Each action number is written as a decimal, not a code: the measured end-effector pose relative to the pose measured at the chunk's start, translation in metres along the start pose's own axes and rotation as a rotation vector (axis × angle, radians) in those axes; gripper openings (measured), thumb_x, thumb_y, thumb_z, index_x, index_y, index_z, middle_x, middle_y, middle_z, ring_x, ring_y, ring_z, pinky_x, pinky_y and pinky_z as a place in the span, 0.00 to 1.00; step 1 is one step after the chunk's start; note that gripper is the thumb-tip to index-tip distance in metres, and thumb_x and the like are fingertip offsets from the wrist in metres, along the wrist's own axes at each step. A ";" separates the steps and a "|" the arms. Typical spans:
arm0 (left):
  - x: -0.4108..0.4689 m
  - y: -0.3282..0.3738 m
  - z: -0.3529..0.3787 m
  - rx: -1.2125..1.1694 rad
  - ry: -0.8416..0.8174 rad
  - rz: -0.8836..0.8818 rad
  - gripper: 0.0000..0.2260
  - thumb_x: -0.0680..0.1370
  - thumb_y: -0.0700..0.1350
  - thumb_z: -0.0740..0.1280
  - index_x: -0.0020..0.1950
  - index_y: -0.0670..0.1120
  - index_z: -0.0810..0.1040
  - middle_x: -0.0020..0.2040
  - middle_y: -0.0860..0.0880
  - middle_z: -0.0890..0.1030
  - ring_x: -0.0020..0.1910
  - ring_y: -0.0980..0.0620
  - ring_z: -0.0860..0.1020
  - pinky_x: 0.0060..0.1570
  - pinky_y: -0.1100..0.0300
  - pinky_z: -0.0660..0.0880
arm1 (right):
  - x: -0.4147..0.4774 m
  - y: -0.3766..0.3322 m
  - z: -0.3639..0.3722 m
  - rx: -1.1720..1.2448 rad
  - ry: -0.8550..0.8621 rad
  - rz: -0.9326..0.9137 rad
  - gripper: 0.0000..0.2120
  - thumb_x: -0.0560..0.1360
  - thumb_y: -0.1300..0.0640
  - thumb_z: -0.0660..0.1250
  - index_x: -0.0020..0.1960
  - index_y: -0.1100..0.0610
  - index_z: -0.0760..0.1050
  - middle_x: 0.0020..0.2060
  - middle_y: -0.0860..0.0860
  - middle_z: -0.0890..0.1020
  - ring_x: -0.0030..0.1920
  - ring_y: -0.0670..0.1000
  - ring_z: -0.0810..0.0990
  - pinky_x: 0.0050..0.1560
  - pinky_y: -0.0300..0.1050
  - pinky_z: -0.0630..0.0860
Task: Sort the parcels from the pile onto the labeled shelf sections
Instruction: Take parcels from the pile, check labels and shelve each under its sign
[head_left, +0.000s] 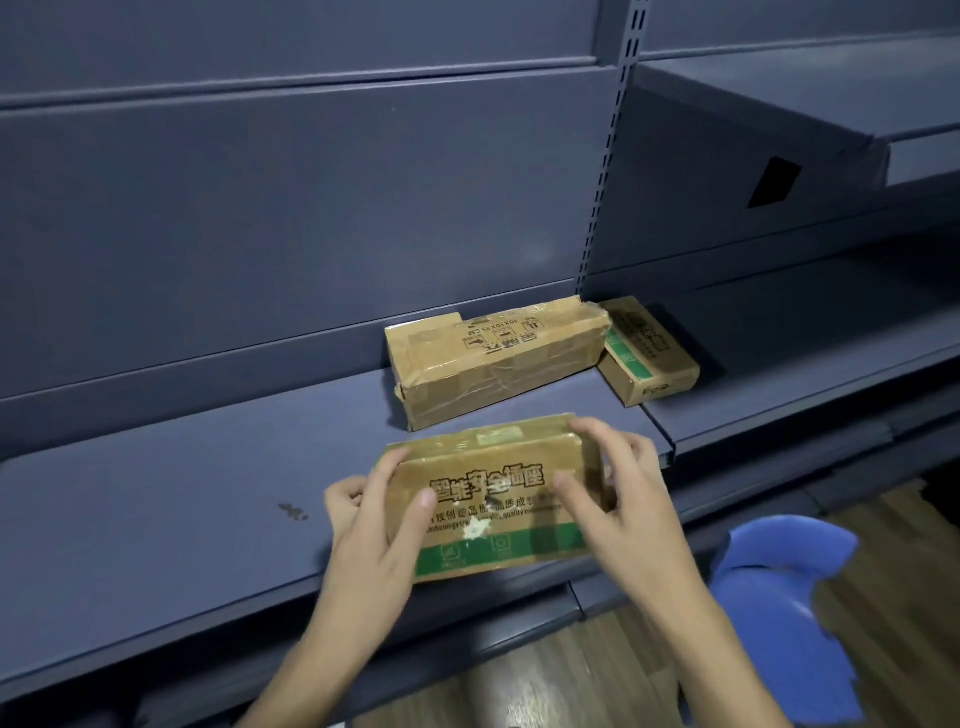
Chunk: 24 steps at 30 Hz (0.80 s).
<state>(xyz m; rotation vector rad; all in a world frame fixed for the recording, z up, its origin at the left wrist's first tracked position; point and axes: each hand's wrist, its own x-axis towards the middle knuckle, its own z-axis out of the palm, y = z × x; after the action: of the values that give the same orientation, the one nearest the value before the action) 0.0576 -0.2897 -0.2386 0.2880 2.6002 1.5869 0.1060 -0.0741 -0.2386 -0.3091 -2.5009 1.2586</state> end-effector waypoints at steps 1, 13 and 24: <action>0.000 0.001 -0.002 -0.020 0.021 -0.010 0.11 0.76 0.59 0.56 0.57 0.70 0.65 0.55 0.54 0.63 0.46 0.75 0.68 0.51 0.68 0.66 | -0.002 -0.004 0.003 0.000 0.054 0.012 0.14 0.74 0.44 0.65 0.59 0.36 0.69 0.53 0.40 0.68 0.48 0.38 0.72 0.47 0.31 0.69; 0.001 -0.006 -0.016 -0.150 0.112 -0.056 0.16 0.78 0.48 0.64 0.65 0.57 0.69 0.60 0.53 0.66 0.52 0.75 0.69 0.55 0.70 0.64 | -0.022 -0.009 0.013 0.039 0.001 0.207 0.17 0.78 0.50 0.62 0.67 0.41 0.67 0.56 0.46 0.68 0.46 0.39 0.74 0.45 0.34 0.69; -0.020 0.004 -0.017 -0.247 0.101 -0.056 0.07 0.70 0.49 0.66 0.44 0.58 0.70 0.60 0.56 0.70 0.57 0.64 0.73 0.60 0.60 0.70 | -0.028 -0.011 0.011 0.307 0.110 0.060 0.11 0.68 0.43 0.67 0.47 0.47 0.76 0.59 0.45 0.71 0.58 0.37 0.74 0.52 0.30 0.70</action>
<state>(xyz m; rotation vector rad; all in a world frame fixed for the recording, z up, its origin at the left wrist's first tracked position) 0.0749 -0.3074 -0.2278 0.1190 2.4205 1.9230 0.1274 -0.0977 -0.2409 -0.3676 -2.1809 1.5777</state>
